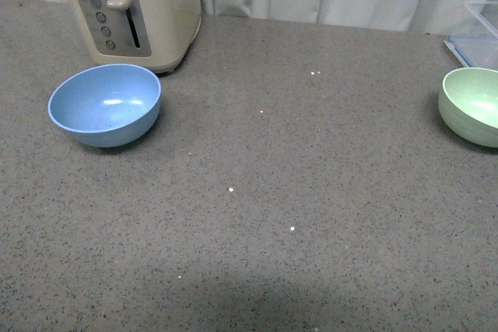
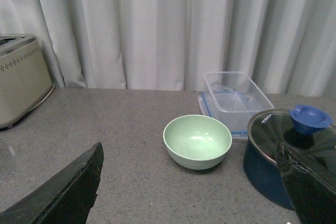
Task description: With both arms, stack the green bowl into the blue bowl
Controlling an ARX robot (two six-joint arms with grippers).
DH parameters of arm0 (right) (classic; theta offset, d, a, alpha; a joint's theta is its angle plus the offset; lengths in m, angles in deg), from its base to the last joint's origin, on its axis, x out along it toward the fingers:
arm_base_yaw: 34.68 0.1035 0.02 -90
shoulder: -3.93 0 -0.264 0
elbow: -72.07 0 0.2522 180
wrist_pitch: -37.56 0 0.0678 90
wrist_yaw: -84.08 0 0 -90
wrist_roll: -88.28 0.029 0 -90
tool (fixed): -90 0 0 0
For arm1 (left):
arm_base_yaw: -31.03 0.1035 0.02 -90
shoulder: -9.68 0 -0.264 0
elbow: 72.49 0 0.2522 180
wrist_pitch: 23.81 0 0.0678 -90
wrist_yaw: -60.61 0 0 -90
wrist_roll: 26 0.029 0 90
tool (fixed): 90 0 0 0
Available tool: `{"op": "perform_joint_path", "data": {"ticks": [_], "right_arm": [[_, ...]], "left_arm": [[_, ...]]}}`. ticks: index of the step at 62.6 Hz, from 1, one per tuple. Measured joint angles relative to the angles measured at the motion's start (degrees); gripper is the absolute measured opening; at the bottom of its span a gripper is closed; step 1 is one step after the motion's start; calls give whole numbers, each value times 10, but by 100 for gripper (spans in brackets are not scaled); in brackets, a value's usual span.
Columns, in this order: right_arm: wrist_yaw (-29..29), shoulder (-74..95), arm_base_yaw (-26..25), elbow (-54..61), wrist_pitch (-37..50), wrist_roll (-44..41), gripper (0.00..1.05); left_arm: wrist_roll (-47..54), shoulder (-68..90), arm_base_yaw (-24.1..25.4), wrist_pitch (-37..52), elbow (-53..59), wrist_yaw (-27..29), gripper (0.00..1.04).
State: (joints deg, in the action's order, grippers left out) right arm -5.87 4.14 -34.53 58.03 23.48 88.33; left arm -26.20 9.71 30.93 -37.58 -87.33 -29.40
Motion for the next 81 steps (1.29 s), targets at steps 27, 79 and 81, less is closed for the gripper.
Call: {"op": "perform_joint_path", "data": {"ticks": [27,79,81], "right_arm": [[0,0,0,0,0,0,96],[0,0,0,0,0,0,96],[0,0,0,0,0,0,96]], "left_arm": [[0,0,0,0,0,0,98],[0,0,0,0,0,0,98],[0,0,0,0,0,0,98]]}}
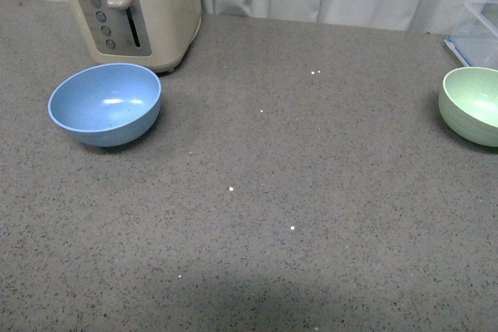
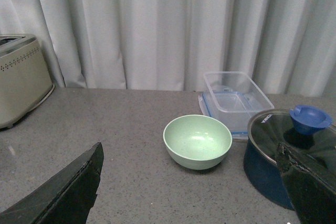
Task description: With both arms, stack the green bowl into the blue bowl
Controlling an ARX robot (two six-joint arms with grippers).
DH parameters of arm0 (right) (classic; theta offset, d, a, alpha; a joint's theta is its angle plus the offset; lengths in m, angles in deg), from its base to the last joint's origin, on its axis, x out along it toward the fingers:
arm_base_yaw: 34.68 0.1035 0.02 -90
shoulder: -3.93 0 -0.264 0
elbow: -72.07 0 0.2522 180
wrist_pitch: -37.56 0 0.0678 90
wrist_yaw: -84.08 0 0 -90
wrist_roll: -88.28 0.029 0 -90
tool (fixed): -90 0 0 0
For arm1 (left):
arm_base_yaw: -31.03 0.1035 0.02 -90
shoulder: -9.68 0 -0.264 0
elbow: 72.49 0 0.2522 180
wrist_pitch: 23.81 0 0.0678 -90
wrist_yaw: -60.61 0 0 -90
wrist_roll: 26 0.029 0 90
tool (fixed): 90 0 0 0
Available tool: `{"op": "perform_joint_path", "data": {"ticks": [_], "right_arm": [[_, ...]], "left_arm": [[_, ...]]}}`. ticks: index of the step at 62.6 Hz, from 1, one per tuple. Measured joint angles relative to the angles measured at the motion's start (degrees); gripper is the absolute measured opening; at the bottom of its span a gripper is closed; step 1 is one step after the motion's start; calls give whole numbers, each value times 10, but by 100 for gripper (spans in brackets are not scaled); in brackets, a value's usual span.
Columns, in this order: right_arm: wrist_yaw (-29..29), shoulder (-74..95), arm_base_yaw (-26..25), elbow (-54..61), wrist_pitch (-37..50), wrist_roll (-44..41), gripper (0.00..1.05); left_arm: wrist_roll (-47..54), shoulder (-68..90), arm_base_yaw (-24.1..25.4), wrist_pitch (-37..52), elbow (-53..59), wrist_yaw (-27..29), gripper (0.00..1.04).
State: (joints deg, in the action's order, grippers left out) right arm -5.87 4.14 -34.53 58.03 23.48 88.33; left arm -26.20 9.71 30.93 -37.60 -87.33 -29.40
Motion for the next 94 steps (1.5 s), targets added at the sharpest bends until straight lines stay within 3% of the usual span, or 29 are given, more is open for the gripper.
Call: {"op": "perform_joint_path", "data": {"ticks": [94], "right_arm": [[0,0,0,0,0,0,96]], "left_arm": [[0,0,0,0,0,0,98]]}}
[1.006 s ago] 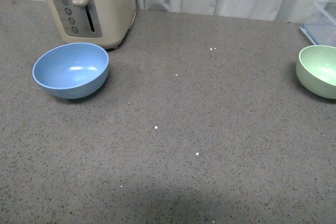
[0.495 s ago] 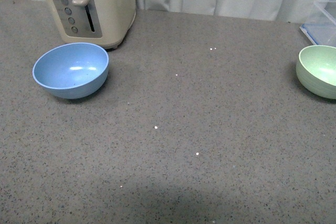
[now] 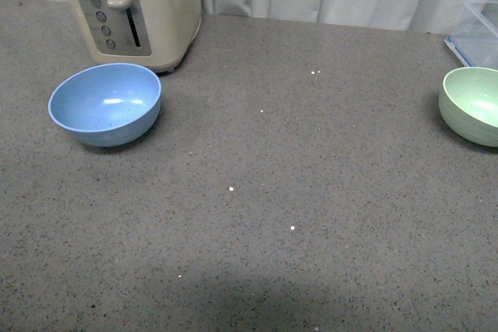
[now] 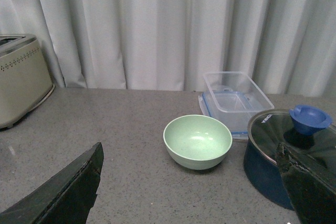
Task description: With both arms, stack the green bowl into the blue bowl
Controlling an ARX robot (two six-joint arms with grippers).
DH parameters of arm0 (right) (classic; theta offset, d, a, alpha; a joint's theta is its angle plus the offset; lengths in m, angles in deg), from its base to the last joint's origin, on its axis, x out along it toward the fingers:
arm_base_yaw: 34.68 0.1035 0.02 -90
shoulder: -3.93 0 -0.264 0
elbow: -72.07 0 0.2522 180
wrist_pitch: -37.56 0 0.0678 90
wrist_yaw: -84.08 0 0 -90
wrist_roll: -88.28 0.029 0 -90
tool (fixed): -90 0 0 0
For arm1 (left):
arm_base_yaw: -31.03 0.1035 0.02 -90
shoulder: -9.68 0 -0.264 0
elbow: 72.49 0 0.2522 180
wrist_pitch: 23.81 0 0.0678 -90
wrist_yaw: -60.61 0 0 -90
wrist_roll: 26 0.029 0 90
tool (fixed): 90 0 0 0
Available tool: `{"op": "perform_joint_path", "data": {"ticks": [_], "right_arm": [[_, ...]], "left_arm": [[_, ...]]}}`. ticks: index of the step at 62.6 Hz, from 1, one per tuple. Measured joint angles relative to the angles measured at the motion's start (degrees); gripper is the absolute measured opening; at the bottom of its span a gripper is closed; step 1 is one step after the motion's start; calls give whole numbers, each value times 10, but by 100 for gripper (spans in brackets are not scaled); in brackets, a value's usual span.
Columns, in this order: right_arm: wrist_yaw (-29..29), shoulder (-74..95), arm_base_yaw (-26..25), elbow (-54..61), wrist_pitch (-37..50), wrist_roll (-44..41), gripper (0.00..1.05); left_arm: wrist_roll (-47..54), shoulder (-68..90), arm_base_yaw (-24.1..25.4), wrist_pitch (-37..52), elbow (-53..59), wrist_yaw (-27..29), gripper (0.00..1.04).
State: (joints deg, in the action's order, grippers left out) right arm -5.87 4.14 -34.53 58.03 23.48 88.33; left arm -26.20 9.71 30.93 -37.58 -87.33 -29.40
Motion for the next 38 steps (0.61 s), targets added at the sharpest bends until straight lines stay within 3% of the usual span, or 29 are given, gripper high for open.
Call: {"op": "perform_joint_path", "data": {"ticks": [3,8,11,27,38], "right_arm": [[0,0,0,0,0,0,96],[0,0,0,0,0,0,96],[1,0,0,0,0,0,96],[0,0,0,0,0,0,96],[0,0,0,0,0,0,96]], "left_arm": [[0,1,0,-1,0,4,98],[-40,58,-23,-57,-22,119,98],[-65,125,-14,-50,-28,155,98],[-185,502,34,136,-108,124,98],[-253,779,37,193,-207,98,98]]}}
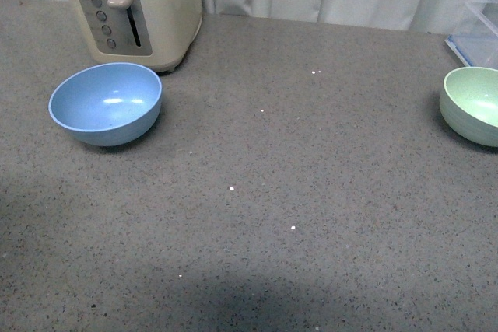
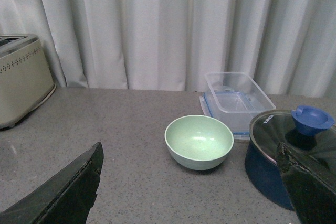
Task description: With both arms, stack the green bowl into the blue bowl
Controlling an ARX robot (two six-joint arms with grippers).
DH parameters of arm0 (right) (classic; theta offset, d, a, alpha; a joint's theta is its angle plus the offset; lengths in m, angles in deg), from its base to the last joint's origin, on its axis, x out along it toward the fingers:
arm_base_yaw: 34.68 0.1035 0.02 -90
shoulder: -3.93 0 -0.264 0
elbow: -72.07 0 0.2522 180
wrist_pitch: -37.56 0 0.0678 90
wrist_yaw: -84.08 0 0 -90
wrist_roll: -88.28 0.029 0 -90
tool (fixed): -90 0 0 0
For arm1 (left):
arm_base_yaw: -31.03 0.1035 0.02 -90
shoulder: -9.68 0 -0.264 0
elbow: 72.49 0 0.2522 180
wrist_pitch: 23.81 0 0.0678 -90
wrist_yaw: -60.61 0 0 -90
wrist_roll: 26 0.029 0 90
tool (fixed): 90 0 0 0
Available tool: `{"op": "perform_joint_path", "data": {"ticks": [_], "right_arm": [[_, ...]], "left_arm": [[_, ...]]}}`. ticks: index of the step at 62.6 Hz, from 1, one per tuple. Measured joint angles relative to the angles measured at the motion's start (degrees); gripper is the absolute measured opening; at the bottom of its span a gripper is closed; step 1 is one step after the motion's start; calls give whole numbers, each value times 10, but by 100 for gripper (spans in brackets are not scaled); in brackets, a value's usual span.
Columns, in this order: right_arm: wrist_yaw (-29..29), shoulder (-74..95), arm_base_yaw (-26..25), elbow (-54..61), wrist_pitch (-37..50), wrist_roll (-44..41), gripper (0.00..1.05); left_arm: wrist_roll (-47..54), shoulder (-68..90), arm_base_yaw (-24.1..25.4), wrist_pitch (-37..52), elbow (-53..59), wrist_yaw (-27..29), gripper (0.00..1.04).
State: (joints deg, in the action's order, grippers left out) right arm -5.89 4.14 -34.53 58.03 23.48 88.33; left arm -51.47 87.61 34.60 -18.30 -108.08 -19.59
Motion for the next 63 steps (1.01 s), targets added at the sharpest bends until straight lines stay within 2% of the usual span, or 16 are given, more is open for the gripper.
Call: {"op": "perform_joint_path", "data": {"ticks": [12,26,54,63], "right_arm": [[0,0,0,0,0,0,96],[0,0,0,0,0,0,96],[0,0,0,0,0,0,96],[0,0,0,0,0,0,96]], "left_arm": [[-49,148,2,2,-75,-16,98],[-68,235,0,-2,-141,-19,98],[-109,293,5,-20,-238,-24,98],[-127,294,-11,-21,-244,-42,98]]}}
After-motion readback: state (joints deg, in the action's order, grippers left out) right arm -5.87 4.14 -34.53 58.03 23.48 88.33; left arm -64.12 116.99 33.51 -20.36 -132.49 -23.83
